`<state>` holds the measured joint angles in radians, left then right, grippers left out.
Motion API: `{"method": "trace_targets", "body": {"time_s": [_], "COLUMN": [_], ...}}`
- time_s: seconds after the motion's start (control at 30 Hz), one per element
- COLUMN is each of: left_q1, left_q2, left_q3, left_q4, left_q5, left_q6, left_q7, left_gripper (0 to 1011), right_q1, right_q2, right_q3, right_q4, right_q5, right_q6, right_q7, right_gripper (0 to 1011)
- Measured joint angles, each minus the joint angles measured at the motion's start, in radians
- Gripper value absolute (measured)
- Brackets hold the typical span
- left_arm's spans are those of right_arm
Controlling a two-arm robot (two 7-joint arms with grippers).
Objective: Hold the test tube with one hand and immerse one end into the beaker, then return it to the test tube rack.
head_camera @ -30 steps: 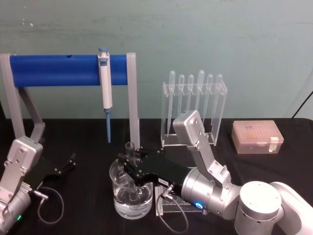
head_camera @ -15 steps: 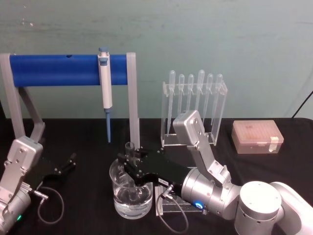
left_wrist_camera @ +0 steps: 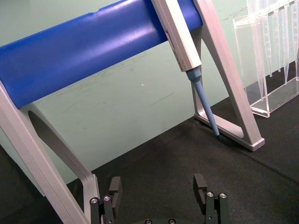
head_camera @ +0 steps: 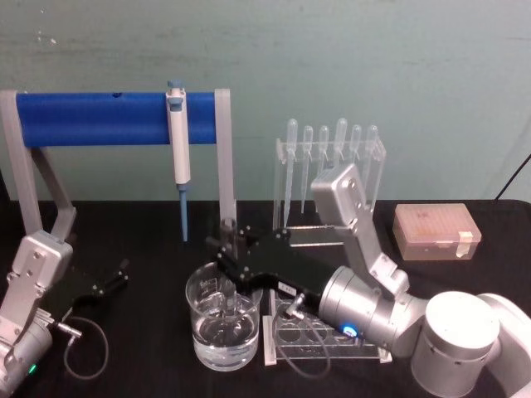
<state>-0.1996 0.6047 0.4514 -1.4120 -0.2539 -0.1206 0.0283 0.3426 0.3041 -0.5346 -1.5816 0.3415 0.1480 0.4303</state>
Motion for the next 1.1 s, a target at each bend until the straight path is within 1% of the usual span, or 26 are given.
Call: {"method": "trace_targets", "body": {"time_s": [0.03, 0.07, 0.13, 0.3, 0.33, 0.63, 0.77, 0.87, 1.0, 1.1], "left_q1": [0.000, 0.000, 0.000, 0.000, 0.000, 0.000, 0.000, 0.000, 0.000, 0.000], "left_q2": [0.000, 0.000, 0.000, 0.000, 0.000, 0.000, 0.000, 0.000, 0.000, 0.000], "left_q3": [0.000, 0.000, 0.000, 0.000, 0.000, 0.000, 0.000, 0.000, 0.000, 0.000], "left_q4": [0.000, 0.000, 0.000, 0.000, 0.000, 0.000, 0.000, 0.000, 0.000, 0.000], "left_q5": [0.000, 0.000, 0.000, 0.000, 0.000, 0.000, 0.000, 0.000, 0.000, 0.000], "left_q6": [0.000, 0.000, 0.000, 0.000, 0.000, 0.000, 0.000, 0.000, 0.000, 0.000], "left_q7": [0.000, 0.000, 0.000, 0.000, 0.000, 0.000, 0.000, 0.000, 0.000, 0.000], "left_gripper": [1000, 1000, 1000, 1000, 1000, 1000, 1000, 1000, 1000, 1000], "right_q1": [-0.001, -0.001, -0.001, 0.003, 0.003, 0.014, 0.017, 0.018, 0.015, -0.001], "right_q2": [0.003, 0.003, 0.007, 0.019, 0.019, 0.051, 0.062, 0.081, 0.101, 0.135], "right_q3": [0.007, 0.007, 0.021, 0.034, 0.034, 0.052, 0.060, 0.075, 0.092, 0.118], "right_q4": [-0.012, -0.012, -0.039, -0.081, -0.081, -0.172, -0.198, -0.230, -0.255, -0.287], "right_q5": [0.008, 0.008, 0.026, 0.048, 0.048, 0.070, 0.079, 0.090, 0.098, 0.106], "right_q6": [0.002, 0.002, 0.002, 0.001, 0.001, 0.043, 0.052, 0.065, 0.077, 0.089], "right_q7": [0.000, 0.000, 0.001, 0.001, 0.001, -0.020, -0.027, -0.037, -0.048, -0.060], "right_gripper": [225, 225, 225, 225, 225, 225, 225, 225, 225, 225]}}
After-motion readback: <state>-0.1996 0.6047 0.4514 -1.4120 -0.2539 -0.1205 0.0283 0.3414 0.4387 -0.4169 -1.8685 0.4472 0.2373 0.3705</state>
